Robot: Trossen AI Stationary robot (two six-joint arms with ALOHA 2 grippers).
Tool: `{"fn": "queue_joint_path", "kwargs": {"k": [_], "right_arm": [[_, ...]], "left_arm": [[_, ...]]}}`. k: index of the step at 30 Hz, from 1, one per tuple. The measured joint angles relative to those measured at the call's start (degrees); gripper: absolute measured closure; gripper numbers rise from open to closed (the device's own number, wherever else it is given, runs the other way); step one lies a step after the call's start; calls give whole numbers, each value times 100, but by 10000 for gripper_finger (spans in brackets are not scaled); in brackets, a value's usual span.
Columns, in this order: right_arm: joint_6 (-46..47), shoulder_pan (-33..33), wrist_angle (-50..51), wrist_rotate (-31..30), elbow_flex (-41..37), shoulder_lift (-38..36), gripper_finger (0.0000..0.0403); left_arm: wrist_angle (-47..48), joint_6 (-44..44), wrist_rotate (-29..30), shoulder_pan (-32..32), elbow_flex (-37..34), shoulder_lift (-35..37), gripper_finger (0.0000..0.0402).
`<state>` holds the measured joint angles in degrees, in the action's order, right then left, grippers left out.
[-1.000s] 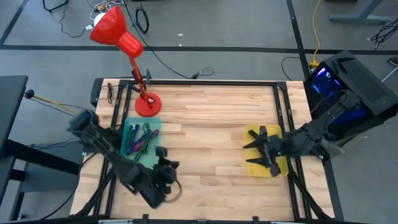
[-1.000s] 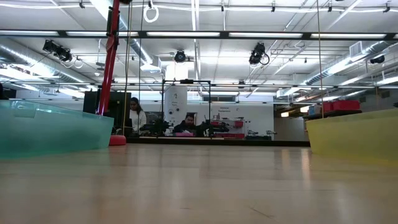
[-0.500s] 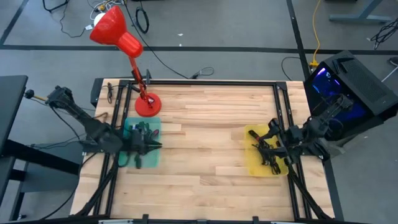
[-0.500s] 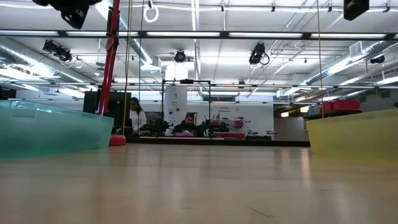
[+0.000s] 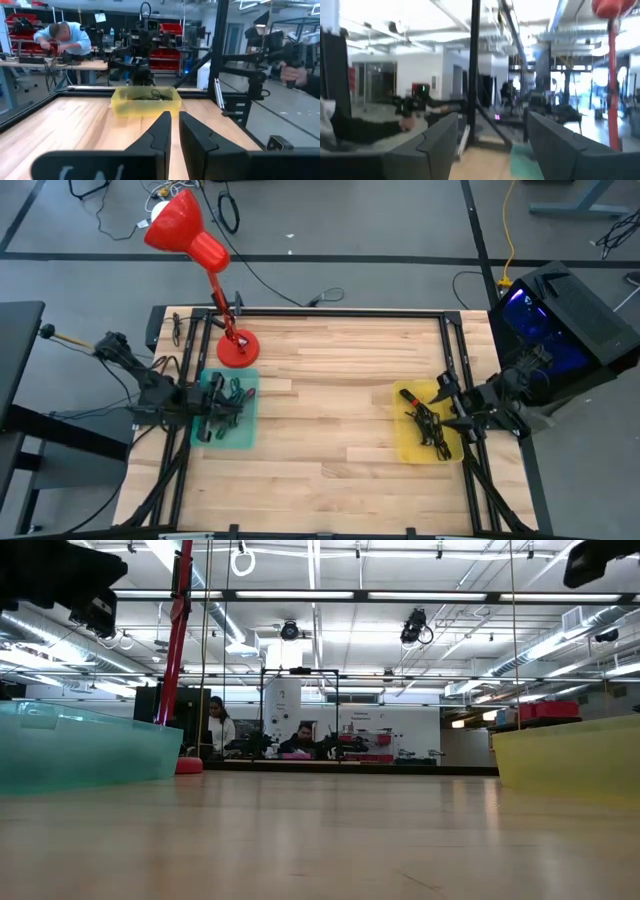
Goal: Pick & Place USB Port
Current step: Return to Home Position
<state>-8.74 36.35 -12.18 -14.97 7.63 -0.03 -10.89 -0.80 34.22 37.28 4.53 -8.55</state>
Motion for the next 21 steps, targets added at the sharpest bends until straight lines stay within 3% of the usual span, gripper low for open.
{"fn": "queue_joint_path", "kwargs": {"k": [7, 15, 21], "right_arm": [[46, -478, 337, -54, -36, 4, 162], [386, -1502, 931, -72, -34, 3, 162], [643, -2433, 1187, 205, -32, 2, 162]], "left_arm": [[101, 617, -487, 0, -133, 756, 360], [225, 1010, -434, -312, -133, 834, 360], [517, 859, -835, -826, -133, 830, 360]]}}
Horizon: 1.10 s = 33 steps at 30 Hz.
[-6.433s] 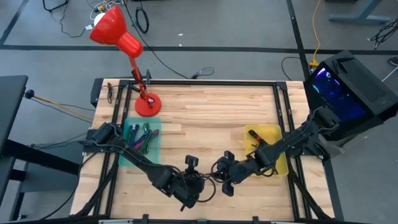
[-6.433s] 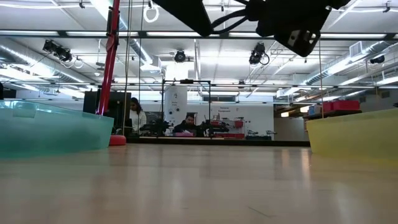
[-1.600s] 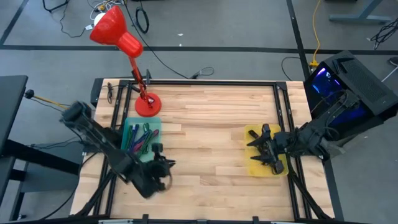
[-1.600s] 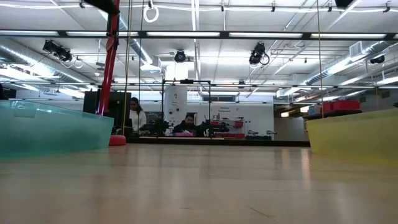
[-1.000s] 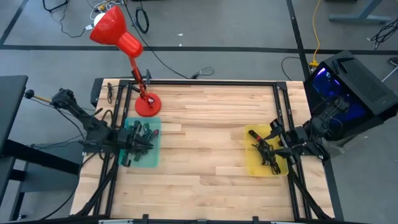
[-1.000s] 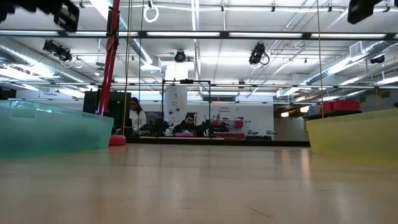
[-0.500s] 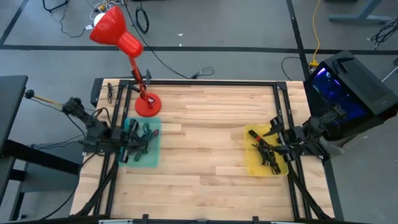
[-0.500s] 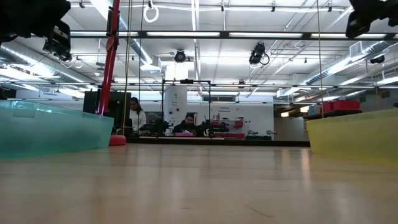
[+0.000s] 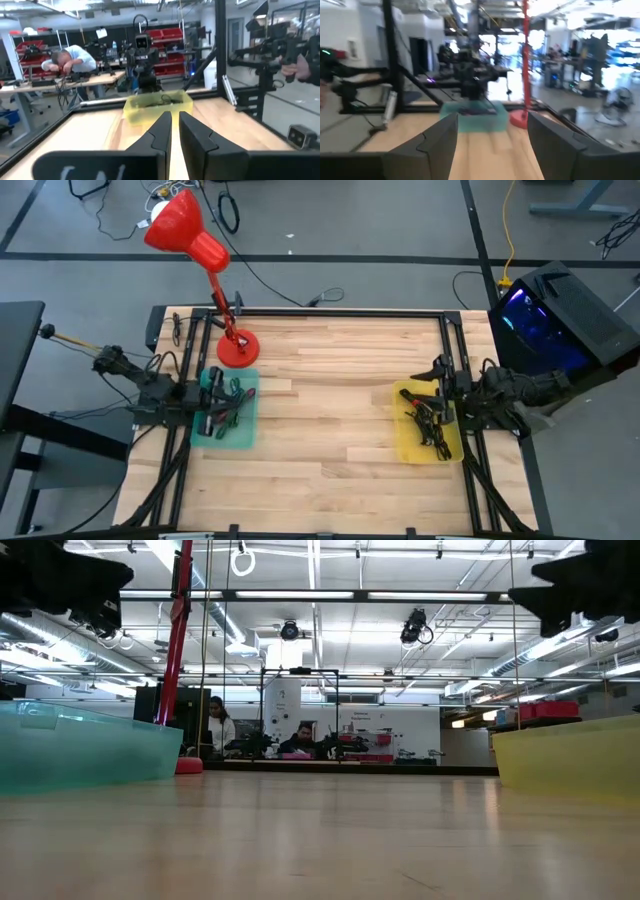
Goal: Pick & Place USB Port
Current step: Return to Home Position
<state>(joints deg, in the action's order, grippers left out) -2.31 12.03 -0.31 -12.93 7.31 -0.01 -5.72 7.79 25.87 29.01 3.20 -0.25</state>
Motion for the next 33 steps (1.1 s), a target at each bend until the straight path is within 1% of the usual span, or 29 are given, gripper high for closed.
{"fn": "queue_joint_path", "kwargs": {"k": [6, 8, 11, 12, 16, 21, 23, 25, 27, 29, 31, 33], "right_arm": [[273, -855, 355, 401, -17, 0, 162], [363, -1067, 113, 584, -190, 0, 162], [335, -1246, -366, 1092, -606, 0, 162], [348, -1286, -282, 1133, -658, 0, 162], [505, -1344, -211, 1129, -649, 110, 162], [600, -1348, -97, 846, -640, 126, 162], [636, -1348, -95, 847, -640, 186, 162], [858, -1348, -97, 849, -640, 225, 162], [1247, -1346, -104, 848, -640, 278, 162], [1511, -1346, -93, 848, -640, 297, 162], [1561, -1346, -101, 847, -640, 295, 162], [1513, -1346, -100, 847, -640, 295, 162]], "left_arm": [[329, -383, -513, -523, 0, -2, 360], [430, -561, -606, -662, 0, -4, 360], [583, -711, -807, -805, 0, -4, 360], [628, -766, -830, -834, 0, -11, 360], [678, -917, -818, -874, 0, -9, 360], [900, -954, -812, -872, 0, -13, 360], [780, -1026, -875, -874, 0, -10, 360], [552, -988, -983, -872, 0, -11, 360], [419, -881, -881, -895, 2, -9, 360], [422, -887, -549, -981, 2, -11, 360], [442, -865, -244, -1094, 2, -9, 360], [563, -827, -163, -1218, 2, -11, 360]]}}
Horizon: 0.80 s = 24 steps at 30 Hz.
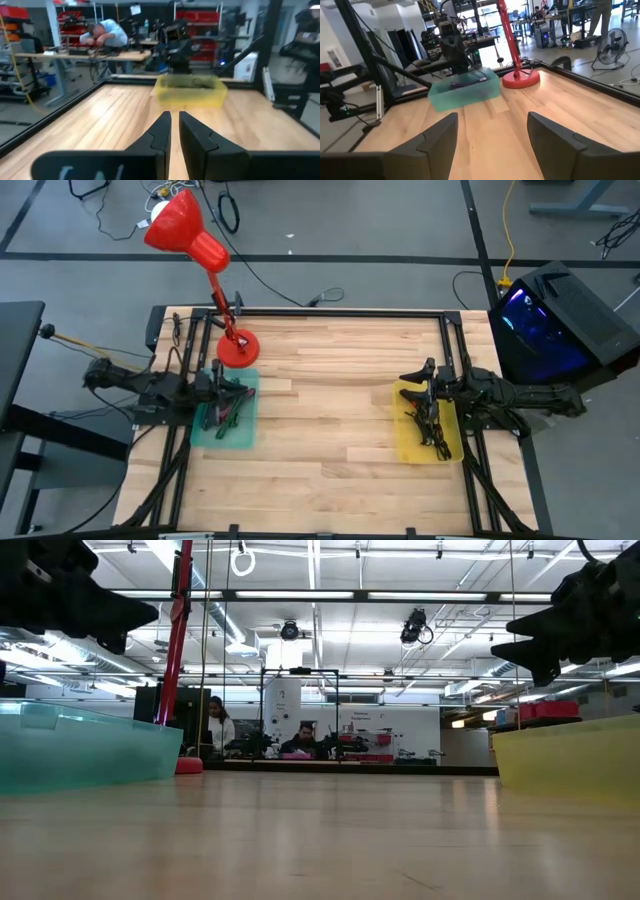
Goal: Pick & Place USB Port
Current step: Return to Home Position
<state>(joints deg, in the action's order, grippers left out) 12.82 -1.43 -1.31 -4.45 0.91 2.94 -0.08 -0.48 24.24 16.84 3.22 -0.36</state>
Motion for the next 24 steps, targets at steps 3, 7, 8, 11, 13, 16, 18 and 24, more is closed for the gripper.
{"fn": "queue_joint_path", "kwargs": {"k": [3, 7, 8, 11, 13, 16, 18, 24], "right_arm": [[-13, 0, -1, 0, 0, 0, 162], [22, 0, -1, -1, 0, 0, 162], [22, 0, -1, 1, 0, 0, 162], [22, 0, -1, -1, 0, 0, 162], [21, 0, -1, -1, 0, 0, 162], [20, 0, 1, -1, 0, 0, 162], [22, 0, -1, -1, 0, 0, 162], [20, 0, 1, -1, 0, 0, 162]], "left_arm": [[68, -36, -178, -150, 0, 0, 360], [93, -10, -449, -211, 0, 0, 360], [95, -16, -436, -209, 0, 0, 360], [129, -401, -491, -209, 0, 0, 360], [121, -720, -518, -209, 0, 0, 360], [123, -982, -520, -209, 0, 0, 360], [121, -1088, -519, -209, 0, 0, 360], [121, -1087, -519, -209, 0, 0, 360]]}}
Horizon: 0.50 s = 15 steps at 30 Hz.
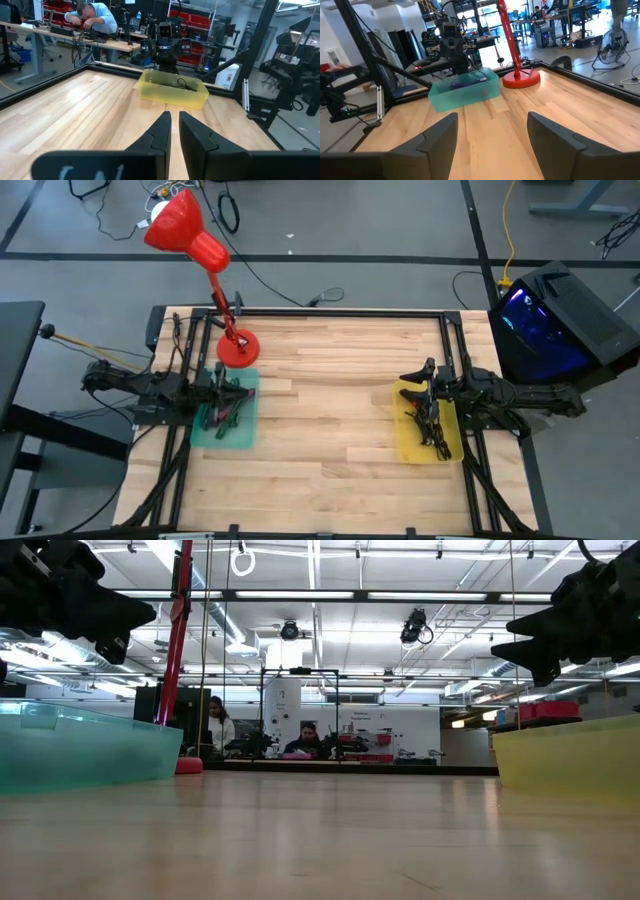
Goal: Pick & Place USB Port
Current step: Return to Home Position
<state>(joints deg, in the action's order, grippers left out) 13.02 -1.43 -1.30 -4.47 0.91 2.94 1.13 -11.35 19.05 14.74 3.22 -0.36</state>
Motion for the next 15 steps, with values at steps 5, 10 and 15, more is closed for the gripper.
{"fn": "queue_joint_path", "kwargs": {"k": [5, 10, 15], "right_arm": [[0, 0, -2, 0, 0, 0, 162], [0, 0, 0, 0, 0, 0, 162], [0, 1, -2, 0, 0, 0, 162]], "left_arm": [[-4, 0, 3, -42, 0, 0, 360], [-4, -2, -26, -150, 0, 28, 360], [-13, -2, -87, -660, 0, 33, 360]]}}
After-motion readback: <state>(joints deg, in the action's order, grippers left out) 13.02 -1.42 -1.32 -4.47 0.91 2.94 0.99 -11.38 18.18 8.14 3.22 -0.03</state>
